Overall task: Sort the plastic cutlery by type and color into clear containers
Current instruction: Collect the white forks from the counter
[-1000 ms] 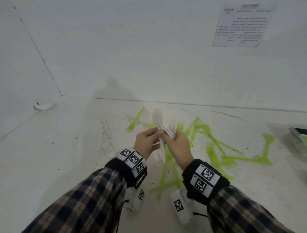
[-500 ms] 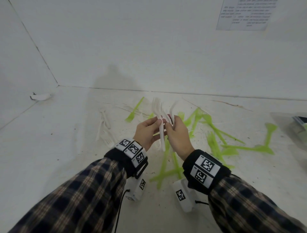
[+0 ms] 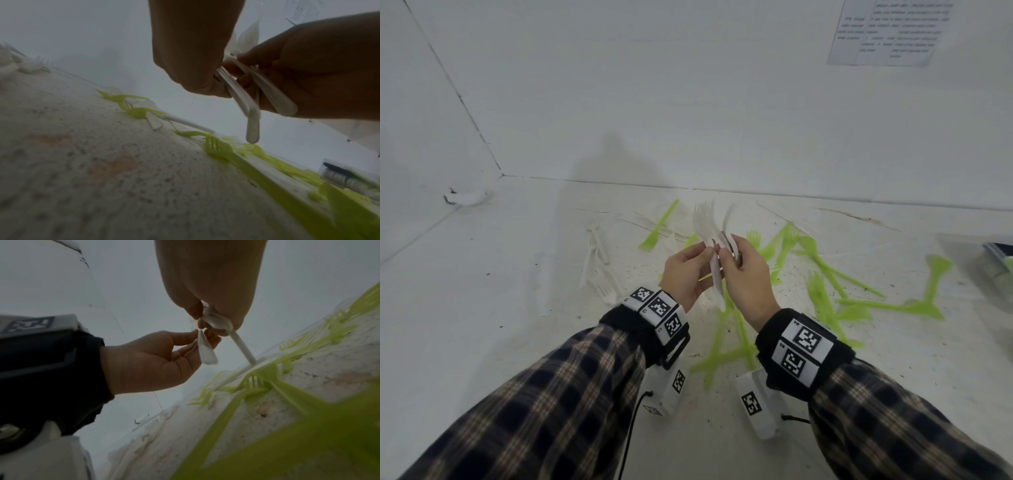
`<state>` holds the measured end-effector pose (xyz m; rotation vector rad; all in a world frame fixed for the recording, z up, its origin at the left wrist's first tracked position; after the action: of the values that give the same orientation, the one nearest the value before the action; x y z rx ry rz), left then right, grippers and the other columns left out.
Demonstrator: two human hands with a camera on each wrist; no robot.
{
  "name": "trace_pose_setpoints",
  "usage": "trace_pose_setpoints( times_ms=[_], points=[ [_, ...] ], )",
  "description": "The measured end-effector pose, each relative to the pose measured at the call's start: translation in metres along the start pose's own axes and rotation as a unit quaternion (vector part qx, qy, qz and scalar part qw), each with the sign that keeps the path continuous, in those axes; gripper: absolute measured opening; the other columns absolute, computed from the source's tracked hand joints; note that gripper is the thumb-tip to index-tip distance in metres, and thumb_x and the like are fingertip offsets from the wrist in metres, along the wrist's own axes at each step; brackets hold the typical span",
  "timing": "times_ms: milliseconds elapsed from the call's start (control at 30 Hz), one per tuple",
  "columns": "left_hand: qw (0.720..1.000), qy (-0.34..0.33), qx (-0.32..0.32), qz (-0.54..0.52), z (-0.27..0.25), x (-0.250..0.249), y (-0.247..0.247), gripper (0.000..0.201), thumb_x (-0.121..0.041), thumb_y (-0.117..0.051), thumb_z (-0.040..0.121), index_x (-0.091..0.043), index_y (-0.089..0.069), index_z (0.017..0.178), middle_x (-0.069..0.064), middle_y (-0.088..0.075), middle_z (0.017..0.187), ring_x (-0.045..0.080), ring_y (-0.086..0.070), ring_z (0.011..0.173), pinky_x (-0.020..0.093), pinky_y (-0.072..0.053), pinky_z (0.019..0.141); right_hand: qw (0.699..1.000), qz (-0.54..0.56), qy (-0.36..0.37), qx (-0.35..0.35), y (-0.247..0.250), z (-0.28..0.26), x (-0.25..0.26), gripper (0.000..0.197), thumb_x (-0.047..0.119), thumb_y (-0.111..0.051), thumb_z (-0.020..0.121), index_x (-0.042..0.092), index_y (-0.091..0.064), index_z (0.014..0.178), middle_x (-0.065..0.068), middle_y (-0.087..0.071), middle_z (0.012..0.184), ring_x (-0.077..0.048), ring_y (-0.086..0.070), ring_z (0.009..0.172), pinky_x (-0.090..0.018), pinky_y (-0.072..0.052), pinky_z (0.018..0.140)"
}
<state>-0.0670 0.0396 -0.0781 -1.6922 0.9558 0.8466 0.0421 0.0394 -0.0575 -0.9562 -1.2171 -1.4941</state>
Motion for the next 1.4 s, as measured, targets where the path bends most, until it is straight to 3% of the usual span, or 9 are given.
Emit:
trace_pose_setpoints(
  times_ms=[100, 333, 500, 733, 900, 1033, 1100, 1267, 1400],
  points=[
    [1.0, 0.0, 0.011, -0.006, 0.0, 0.001, -0.001, 0.015, -0.003, -0.053, 0.094, -0.006, -0.062, 0.105, 0.001, -0.073, 0.079, 0.011, -0.069, 0.067, 0.026, -0.056, 0.059, 0.998, -0.065, 0.012, 0.001, -0.004, 0.002, -0.004, 0.03, 0.017, -0.047, 0.094, 0.006, -0.059, 0.119, -0.012, -0.058, 0.113, -0.004, -0.049, 0.088, -0.008, -0.037, 0.075],
    [0.999, -0.009, 0.039, 0.008, -0.002, 0.001, -0.005, 0.015, -0.003, -0.052, 0.094, -0.008, -0.064, 0.1, -0.001, -0.071, 0.07, 0.011, -0.068, 0.067, 0.026, -0.056, 0.066, 0.994, -0.107, 0.014, 0.006, -0.001, 0.0, -0.003, 0.035, 0.017, -0.047, 0.097, 0.011, -0.053, 0.131, -0.01, -0.05, 0.114, -0.008, -0.043, 0.093, 0.001, -0.029, 0.071],
    [1.0, -0.02, 0.011, 0.015, -0.001, 0.001, 0.0, 0.02, 0.0, -0.054, 0.092, -0.004, -0.065, 0.108, 0.011, -0.07, 0.09, 0.016, -0.069, 0.073, 0.027, -0.057, 0.064, 0.992, -0.121, 0.009, 0.041, -0.009, 0.001, -0.007, 0.034, 0.018, -0.047, 0.096, 0.008, -0.057, 0.127, -0.011, -0.054, 0.112, -0.009, -0.042, 0.098, -0.008, -0.028, 0.076],
    [0.999, -0.018, 0.026, 0.007, -0.002, -0.001, -0.002, 0.013, -0.005, -0.055, 0.093, -0.006, -0.066, 0.1, 0.007, -0.07, 0.09, 0.018, -0.069, 0.077, 0.029, -0.058, 0.069, 0.997, -0.062, -0.01, -0.04, 0.001, -0.004, -0.002, 0.035, 0.022, -0.057, 0.092, 0.005, -0.057, 0.123, 0.001, -0.052, 0.107, -0.008, -0.047, 0.091, -0.003, -0.031, 0.069],
    [0.999, -0.014, 0.033, 0.008, -0.002, -0.001, 0.0, 0.014, -0.004, -0.056, 0.092, -0.007, -0.066, 0.101, 0.004, -0.073, 0.085, 0.016, -0.071, 0.072, 0.028, -0.058, 0.068, 0.997, -0.081, -0.009, -0.016, 0.003, -0.002, 0.001, 0.035, 0.026, -0.058, 0.092, 0.007, -0.06, 0.122, -0.009, -0.056, 0.117, -0.011, -0.049, 0.096, -0.007, -0.034, 0.076],
    [1.0, -0.02, 0.019, 0.013, -0.001, -0.002, 0.003, 0.022, 0.001, -0.056, 0.09, -0.002, -0.065, 0.11, 0.011, -0.071, 0.091, 0.016, -0.07, 0.072, 0.026, -0.057, 0.063, 0.993, -0.108, 0.0, 0.039, -0.004, -0.003, 0.003, 0.036, 0.019, -0.047, 0.097, 0.005, -0.053, 0.129, -0.005, -0.041, 0.108, -0.008, -0.04, 0.094, 0.002, -0.03, 0.074],
    [1.0, -0.018, 0.012, 0.008, -0.001, -0.003, 0.005, 0.023, 0.001, -0.055, 0.09, 0.0, -0.064, 0.111, 0.012, -0.07, 0.092, 0.016, -0.069, 0.072, 0.026, -0.056, 0.062, 0.992, -0.11, 0.015, 0.053, -0.008, -0.004, 0.005, 0.03, 0.014, -0.042, 0.098, 0.001, -0.059, 0.119, -0.006, -0.038, 0.103, -0.009, -0.037, 0.093, 0.0, -0.031, 0.075],
    [1.0, -0.018, 0.023, 0.001, -0.004, -0.007, 0.005, 0.014, -0.002, -0.056, 0.091, -0.008, -0.067, 0.095, 0.009, -0.071, 0.092, 0.018, -0.07, 0.078, 0.029, -0.057, 0.068, 0.999, -0.049, -0.006, -0.006, -0.005, -0.003, 0.007, 0.03, 0.016, -0.048, 0.095, 0.005, -0.055, 0.122, -0.002, -0.05, 0.093, -0.014, -0.049, 0.094, -0.017, -0.038, 0.083],
    [0.999, -0.016, 0.021, 0.018, -0.007, -0.008, 0.004, 0.022, -0.003, -0.055, 0.092, -0.006, -0.065, 0.11, 0.014, -0.069, 0.107, 0.025, -0.067, 0.099, 0.034, -0.057, 0.077, 0.999, -0.01, -0.026, -0.024, -0.003, -0.002, 0.005, 0.022, 0.021, -0.059, 0.09, 0.014, -0.061, 0.11, 0.007, -0.056, 0.081, -0.008, -0.055, 0.078, -0.012, -0.043, 0.067]
  ],
)
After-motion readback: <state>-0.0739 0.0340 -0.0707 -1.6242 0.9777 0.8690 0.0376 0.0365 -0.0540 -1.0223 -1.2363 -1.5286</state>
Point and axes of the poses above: each hand's wrist, its own z-axis towards the middle knuckle, its own y-axis out of the back of the hand, x = y × z, the point moved 4 cm from there along z, towards the middle knuckle
